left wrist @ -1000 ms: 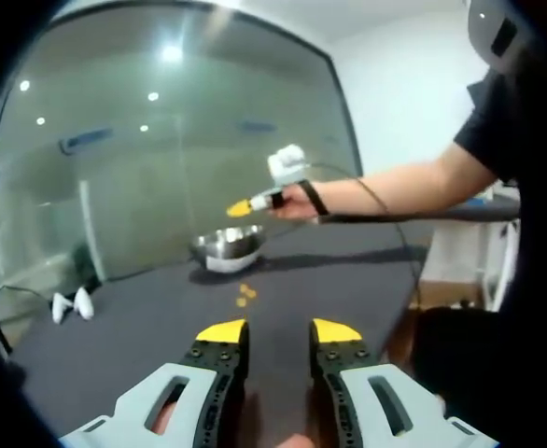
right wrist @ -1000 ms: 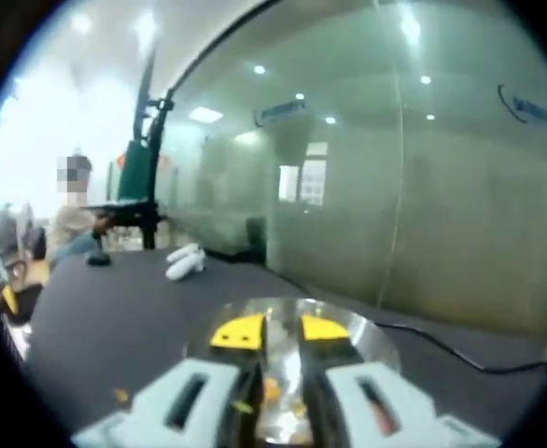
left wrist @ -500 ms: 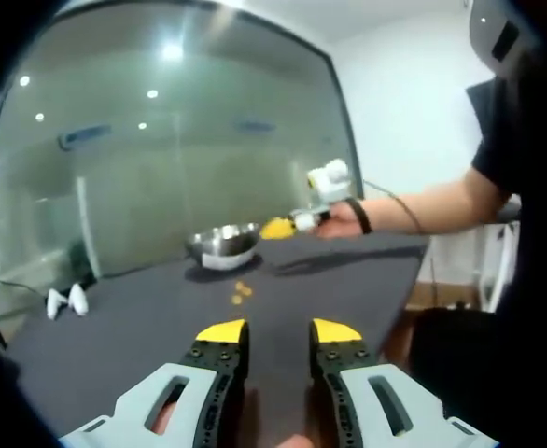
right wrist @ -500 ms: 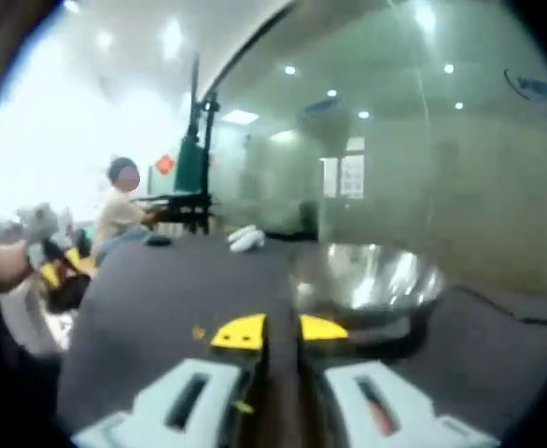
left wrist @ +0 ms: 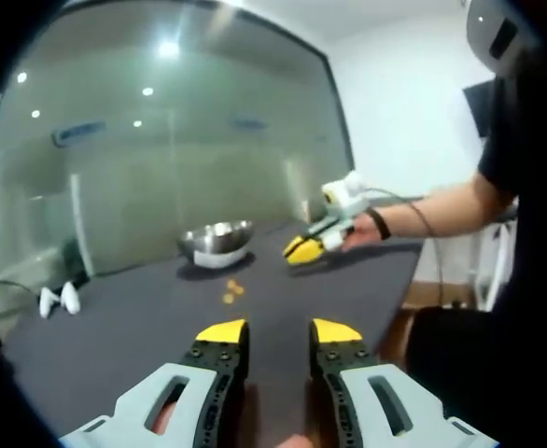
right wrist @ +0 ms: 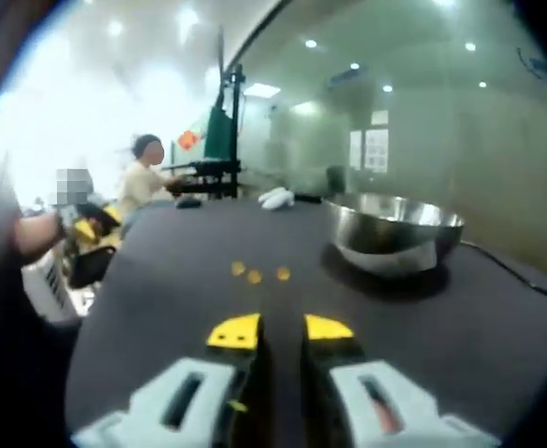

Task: Pick up the QQ candy scattered on the table and place it into the stainless steel bowl on the table

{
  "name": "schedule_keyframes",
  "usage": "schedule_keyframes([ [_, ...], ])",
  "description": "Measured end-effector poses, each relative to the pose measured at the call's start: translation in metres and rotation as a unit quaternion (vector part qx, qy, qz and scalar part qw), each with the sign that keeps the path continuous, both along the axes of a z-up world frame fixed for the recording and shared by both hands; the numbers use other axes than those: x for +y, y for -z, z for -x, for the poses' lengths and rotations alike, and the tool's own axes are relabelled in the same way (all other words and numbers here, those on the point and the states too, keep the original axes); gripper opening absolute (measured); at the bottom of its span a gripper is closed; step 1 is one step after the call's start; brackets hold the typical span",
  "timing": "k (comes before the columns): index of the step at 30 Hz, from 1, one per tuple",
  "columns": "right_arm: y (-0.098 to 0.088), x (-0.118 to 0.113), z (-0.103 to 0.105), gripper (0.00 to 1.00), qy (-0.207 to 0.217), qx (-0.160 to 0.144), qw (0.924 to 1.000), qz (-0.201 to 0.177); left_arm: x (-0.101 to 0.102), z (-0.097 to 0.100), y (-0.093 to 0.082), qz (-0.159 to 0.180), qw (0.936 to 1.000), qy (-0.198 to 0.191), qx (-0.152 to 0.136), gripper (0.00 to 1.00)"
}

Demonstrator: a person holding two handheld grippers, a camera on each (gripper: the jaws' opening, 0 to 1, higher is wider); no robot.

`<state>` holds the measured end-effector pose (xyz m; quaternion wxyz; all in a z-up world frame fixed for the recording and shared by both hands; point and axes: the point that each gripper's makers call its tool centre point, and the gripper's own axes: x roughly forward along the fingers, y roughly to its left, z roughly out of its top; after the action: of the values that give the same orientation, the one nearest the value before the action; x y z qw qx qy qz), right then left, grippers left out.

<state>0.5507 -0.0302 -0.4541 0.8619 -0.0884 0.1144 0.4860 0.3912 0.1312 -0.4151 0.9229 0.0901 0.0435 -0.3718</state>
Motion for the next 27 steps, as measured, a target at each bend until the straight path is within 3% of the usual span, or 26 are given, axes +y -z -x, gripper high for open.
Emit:
schedule_keyframes([
  [13, 0.015, 0.033, -0.019, 0.17, -0.025, 0.014, 0.9993, 0.023, 0.003, 0.000, 0.003, -0.005, 1.0000, -0.004, 0.002, 0.28],
  [27, 0.025, 0.083, -0.046, 0.17, -0.060, 0.023, 0.9970, 0.042, 0.024, 0.002, -0.001, -0.004, 0.9995, -0.033, 0.000, 0.28],
])
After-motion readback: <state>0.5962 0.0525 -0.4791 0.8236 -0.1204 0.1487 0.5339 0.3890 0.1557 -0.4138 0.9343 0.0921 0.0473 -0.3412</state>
